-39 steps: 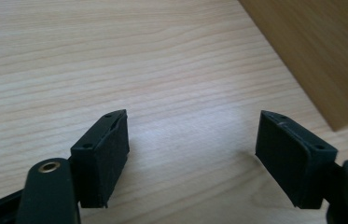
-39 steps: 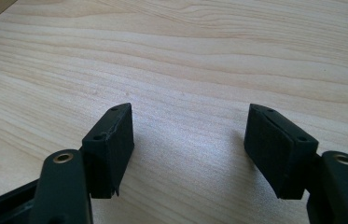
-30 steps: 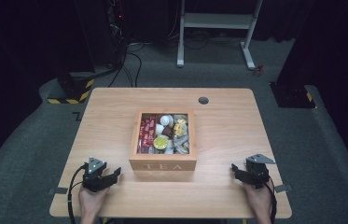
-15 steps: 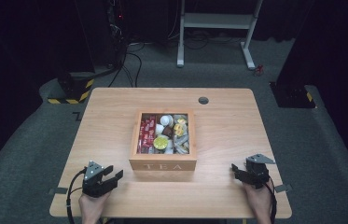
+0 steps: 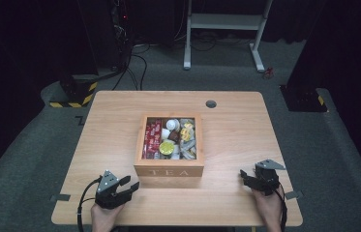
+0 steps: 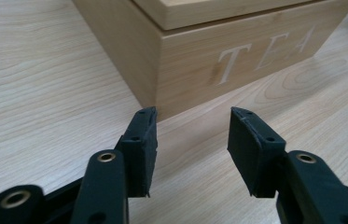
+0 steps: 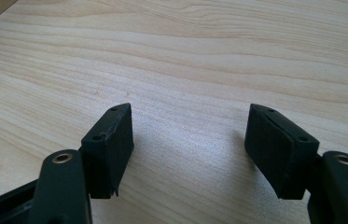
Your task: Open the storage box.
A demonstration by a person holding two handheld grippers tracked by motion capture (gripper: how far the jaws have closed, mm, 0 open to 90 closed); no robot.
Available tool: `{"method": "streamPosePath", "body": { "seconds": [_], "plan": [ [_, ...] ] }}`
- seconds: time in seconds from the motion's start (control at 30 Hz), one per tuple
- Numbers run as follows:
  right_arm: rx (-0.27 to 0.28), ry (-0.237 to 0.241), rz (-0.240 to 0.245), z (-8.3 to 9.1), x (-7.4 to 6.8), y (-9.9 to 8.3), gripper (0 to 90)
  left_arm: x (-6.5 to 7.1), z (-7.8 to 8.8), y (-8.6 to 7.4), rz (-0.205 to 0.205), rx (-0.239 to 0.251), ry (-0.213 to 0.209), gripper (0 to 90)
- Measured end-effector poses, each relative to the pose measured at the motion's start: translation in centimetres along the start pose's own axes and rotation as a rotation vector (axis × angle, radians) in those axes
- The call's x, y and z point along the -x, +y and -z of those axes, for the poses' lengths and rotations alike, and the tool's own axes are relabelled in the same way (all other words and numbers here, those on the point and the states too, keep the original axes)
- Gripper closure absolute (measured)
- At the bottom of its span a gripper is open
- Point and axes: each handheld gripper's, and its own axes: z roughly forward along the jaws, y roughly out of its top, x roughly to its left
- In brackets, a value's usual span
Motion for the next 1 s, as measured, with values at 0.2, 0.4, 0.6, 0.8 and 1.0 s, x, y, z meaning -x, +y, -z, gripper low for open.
{"method": "streamPosePath", "body": {
  "seconds": [0.2, 0.4, 0.6, 0.8, 1.0],
  "plan": [
    [0.000, 0.000, 0.000, 0.0, 0.0, 0.0, 32.4, 1.0, -1.2, 0.3, -0.041, -0.023, -0.038, 56.2],
    [0.001, 0.001, 0.003, 0.0, 0.0, 0.0, 32.3, 1.7, -2.4, 1.0, -0.059, -0.028, -0.064, 59.6],
    [0.000, 0.002, 0.003, 0.0, 0.0, 0.0, 32.1, 2.2, -3.6, 1.8, -0.062, -0.028, -0.077, 67.1],
    [0.000, 0.002, 0.004, 0.0, 0.0, 0.0, 32.1, 2.4, -4.1, 2.4, -0.065, -0.022, -0.068, 75.2],
    [0.000, 0.002, 0.004, 0.0, 0.0, 0.0, 32.0, 2.6, -4.4, 3.1, -0.075, -0.018, -0.058, 81.8]
  ]
}}
